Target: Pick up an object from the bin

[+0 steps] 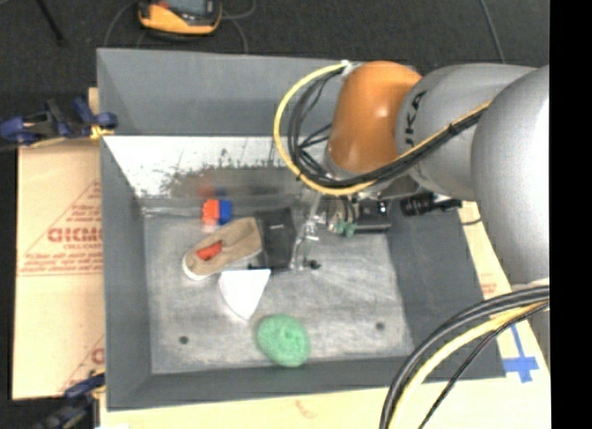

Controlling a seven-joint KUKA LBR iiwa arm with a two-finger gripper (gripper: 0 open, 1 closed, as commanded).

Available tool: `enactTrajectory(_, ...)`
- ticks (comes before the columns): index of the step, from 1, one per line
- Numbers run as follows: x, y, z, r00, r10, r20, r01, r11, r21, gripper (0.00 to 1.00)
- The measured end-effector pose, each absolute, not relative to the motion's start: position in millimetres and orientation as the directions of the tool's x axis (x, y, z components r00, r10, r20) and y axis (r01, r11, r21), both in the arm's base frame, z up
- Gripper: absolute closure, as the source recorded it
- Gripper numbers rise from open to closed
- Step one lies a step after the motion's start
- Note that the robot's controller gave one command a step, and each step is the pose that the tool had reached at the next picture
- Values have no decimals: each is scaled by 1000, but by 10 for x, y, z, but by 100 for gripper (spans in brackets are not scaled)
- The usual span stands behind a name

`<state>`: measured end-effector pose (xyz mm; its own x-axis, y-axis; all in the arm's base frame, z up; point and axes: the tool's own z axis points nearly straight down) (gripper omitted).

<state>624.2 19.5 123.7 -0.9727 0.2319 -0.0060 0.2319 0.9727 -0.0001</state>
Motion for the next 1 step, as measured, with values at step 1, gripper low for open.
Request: enactTrajectory(1, 6279, 296, 928, -945, 328, -3, 328, 945, 2, 0)
